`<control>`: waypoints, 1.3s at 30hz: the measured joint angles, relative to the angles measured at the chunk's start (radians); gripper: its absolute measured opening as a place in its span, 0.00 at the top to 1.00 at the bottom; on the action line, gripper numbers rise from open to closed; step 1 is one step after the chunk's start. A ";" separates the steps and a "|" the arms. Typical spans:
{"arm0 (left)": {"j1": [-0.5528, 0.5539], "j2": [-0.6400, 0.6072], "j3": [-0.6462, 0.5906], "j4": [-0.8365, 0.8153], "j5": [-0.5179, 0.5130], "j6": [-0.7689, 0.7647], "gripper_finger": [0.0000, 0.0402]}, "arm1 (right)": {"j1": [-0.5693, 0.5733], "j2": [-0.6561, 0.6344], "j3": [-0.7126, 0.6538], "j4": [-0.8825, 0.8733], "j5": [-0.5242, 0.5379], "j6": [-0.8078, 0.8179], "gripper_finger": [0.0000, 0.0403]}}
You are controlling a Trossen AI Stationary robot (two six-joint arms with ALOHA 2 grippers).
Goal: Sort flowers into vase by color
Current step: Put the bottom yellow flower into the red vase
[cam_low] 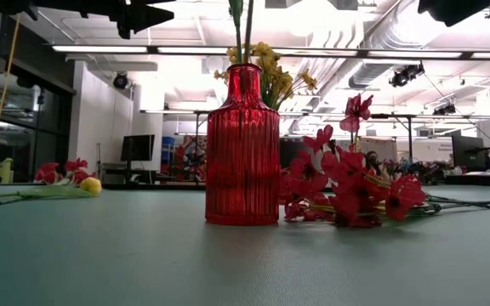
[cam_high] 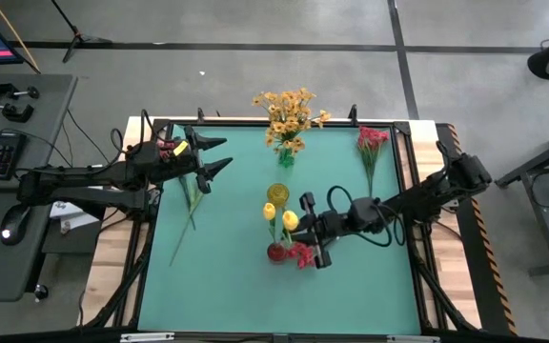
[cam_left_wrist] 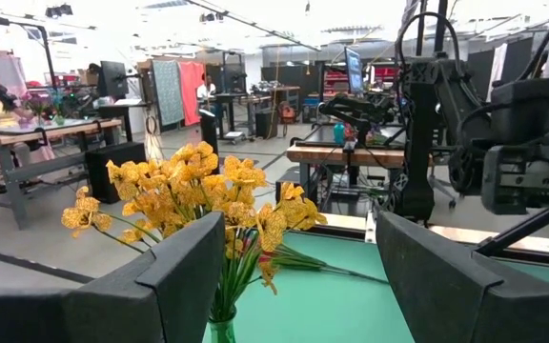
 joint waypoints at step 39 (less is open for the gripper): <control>0.000 0.080 0.000 0.000 0.000 0.000 0.35 | -0.046 -0.158 0.000 -0.502 0.130 0.112 0.28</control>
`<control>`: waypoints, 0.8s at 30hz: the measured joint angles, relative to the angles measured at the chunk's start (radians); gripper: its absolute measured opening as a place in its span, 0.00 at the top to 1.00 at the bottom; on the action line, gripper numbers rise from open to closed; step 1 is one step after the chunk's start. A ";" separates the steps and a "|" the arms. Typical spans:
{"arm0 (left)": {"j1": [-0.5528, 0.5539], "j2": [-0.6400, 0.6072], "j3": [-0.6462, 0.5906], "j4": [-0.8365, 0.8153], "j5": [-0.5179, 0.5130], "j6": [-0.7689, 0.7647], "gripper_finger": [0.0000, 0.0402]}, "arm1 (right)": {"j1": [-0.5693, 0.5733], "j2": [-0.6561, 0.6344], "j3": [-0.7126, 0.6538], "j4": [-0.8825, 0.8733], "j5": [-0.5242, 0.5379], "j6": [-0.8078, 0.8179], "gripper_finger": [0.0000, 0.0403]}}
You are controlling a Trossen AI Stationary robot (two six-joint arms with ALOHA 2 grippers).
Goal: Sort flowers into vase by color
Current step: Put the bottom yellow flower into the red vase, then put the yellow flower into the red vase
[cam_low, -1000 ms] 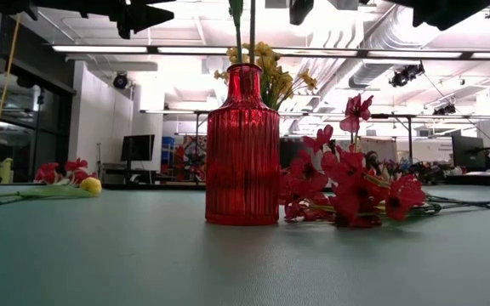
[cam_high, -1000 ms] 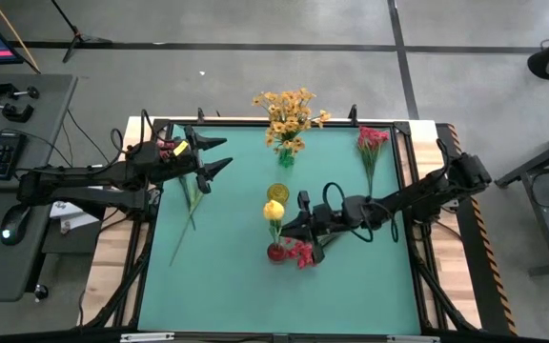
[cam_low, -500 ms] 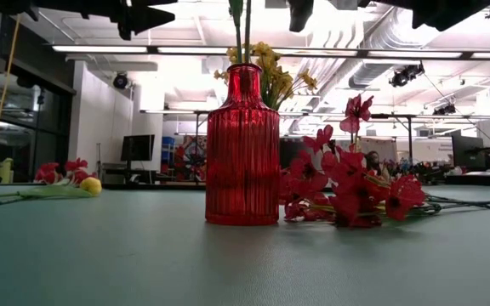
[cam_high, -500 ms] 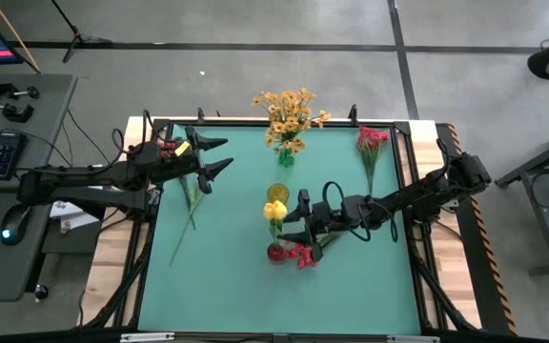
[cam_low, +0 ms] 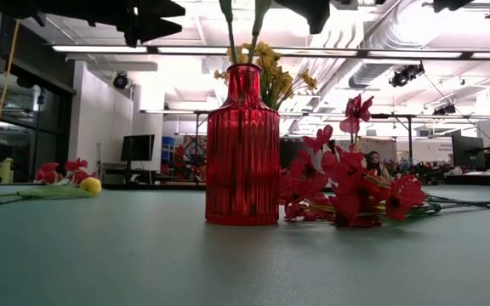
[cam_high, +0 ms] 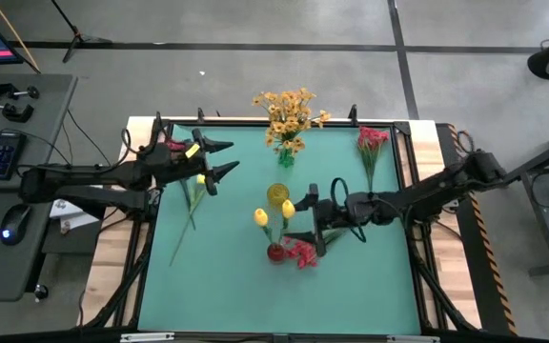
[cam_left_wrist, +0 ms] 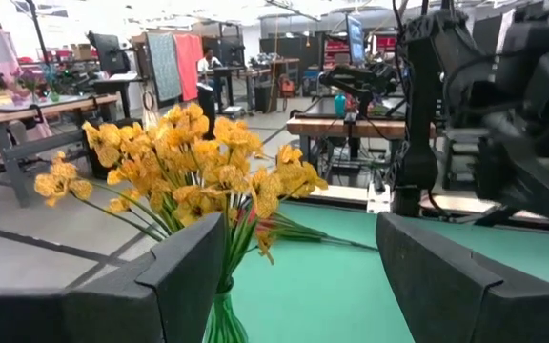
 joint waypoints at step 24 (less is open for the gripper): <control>-0.019 0.132 0.169 -0.670 -0.184 -0.426 0.35 | 0.000 -0.276 -0.043 -0.736 0.462 0.167 0.29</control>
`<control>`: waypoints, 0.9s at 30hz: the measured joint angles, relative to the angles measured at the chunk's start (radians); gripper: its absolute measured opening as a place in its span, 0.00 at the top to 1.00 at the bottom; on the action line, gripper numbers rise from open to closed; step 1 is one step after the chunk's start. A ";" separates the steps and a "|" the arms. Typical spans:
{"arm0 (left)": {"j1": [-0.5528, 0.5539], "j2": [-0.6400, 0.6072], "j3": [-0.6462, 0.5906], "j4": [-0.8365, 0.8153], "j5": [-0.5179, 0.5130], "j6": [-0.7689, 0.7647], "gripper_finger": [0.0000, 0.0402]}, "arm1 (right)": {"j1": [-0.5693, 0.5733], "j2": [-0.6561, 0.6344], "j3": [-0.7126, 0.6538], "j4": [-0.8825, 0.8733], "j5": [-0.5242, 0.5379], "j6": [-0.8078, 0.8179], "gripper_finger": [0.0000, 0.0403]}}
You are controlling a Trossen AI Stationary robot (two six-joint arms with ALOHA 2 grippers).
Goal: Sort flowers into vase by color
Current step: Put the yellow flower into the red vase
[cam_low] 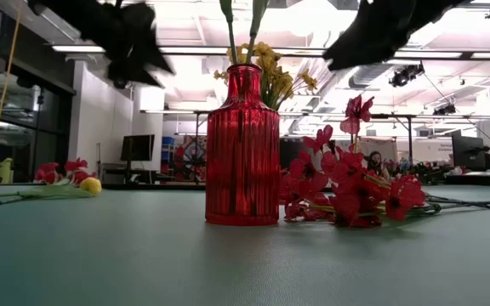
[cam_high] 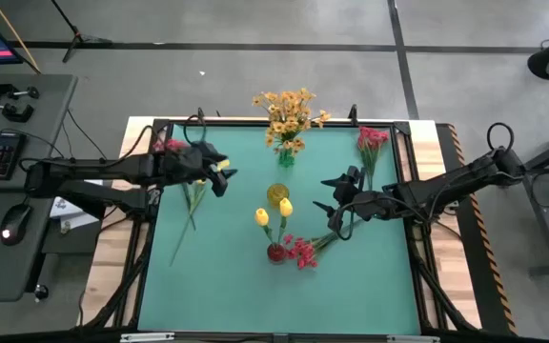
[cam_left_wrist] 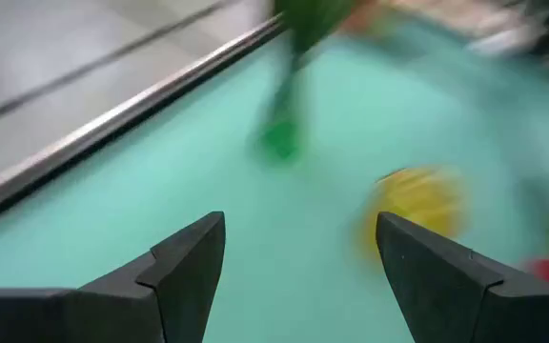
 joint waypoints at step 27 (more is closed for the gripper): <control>-0.240 0.489 -0.039 -0.610 -0.001 -0.756 0.35 | -0.116 0.003 -0.112 0.014 0.061 0.080 0.29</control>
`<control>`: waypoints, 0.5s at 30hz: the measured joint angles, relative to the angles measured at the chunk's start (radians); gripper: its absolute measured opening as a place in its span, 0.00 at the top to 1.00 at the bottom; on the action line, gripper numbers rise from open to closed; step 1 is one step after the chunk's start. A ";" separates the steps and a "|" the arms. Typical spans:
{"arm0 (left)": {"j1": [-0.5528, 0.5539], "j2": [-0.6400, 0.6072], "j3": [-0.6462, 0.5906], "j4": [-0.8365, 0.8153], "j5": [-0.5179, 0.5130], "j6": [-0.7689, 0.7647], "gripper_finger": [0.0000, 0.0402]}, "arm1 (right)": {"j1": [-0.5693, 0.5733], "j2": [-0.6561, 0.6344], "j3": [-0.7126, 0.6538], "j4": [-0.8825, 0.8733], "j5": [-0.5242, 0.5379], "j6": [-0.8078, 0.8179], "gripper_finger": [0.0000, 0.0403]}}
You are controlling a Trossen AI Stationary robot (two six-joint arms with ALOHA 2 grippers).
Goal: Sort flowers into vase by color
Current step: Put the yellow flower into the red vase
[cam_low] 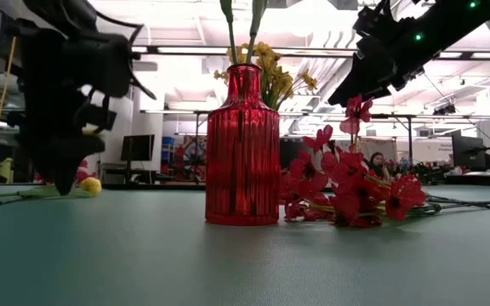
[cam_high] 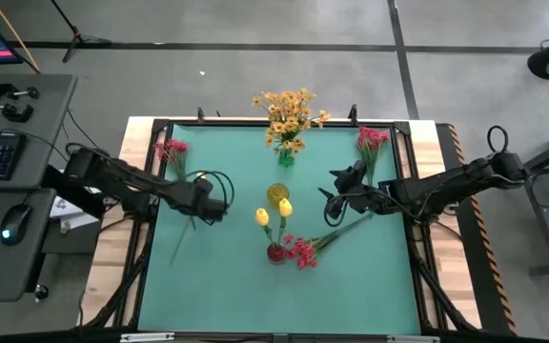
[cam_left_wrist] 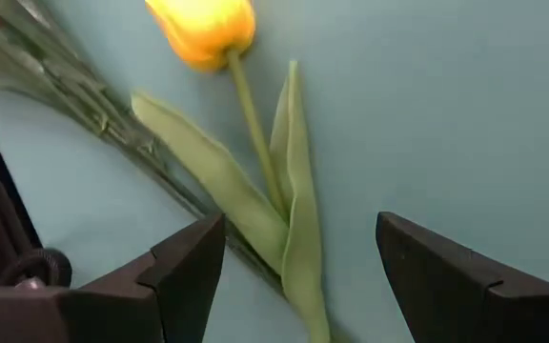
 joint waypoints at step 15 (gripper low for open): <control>0.006 0.068 0.002 0.005 -0.010 -0.074 0.37 | 0.000 0.000 0.000 0.003 -0.025 0.023 0.29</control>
